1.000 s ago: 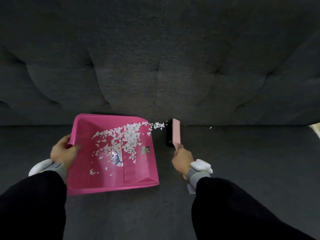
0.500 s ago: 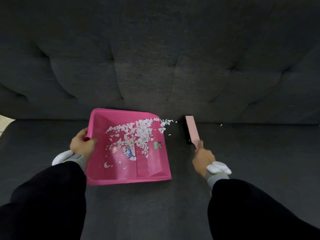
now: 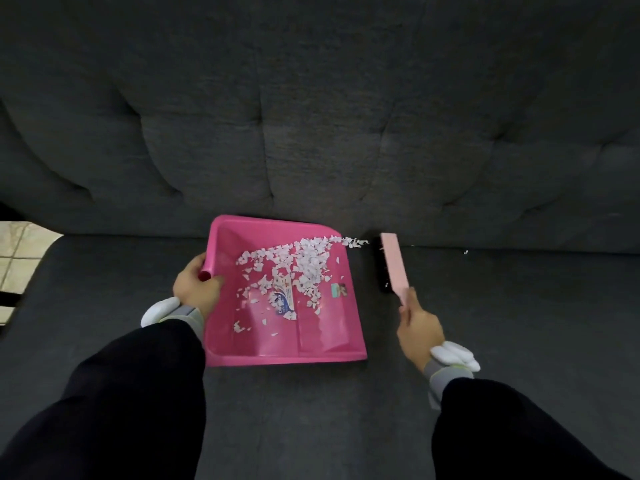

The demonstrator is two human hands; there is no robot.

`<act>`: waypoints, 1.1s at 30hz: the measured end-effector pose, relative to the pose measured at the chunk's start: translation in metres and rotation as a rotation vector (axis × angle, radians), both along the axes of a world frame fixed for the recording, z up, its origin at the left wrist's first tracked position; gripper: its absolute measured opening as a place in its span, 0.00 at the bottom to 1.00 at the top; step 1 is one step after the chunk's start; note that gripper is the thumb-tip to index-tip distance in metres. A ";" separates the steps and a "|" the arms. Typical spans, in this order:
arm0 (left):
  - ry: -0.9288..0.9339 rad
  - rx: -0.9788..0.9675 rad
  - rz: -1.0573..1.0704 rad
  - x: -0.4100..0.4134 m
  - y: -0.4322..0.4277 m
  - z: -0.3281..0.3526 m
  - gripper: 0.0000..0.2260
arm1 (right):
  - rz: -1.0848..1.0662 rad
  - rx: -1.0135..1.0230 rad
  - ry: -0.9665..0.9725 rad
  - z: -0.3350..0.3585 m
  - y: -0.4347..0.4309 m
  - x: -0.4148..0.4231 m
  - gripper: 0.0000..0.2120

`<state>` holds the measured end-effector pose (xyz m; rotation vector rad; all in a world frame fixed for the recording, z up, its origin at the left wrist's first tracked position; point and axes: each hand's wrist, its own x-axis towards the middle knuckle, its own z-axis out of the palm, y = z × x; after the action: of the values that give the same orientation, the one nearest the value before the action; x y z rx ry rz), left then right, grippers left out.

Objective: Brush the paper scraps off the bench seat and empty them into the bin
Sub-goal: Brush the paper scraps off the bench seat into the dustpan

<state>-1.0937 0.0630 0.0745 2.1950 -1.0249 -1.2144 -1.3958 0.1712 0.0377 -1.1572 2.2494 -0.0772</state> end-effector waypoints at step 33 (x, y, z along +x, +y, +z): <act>0.029 0.016 -0.063 0.008 0.080 0.029 0.17 | -0.053 -0.131 -0.342 0.036 0.090 0.028 0.24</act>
<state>-1.0859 0.1428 0.1035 2.1663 -1.0832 -1.2824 -1.3680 0.2616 0.0737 -1.0593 1.9932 -0.4173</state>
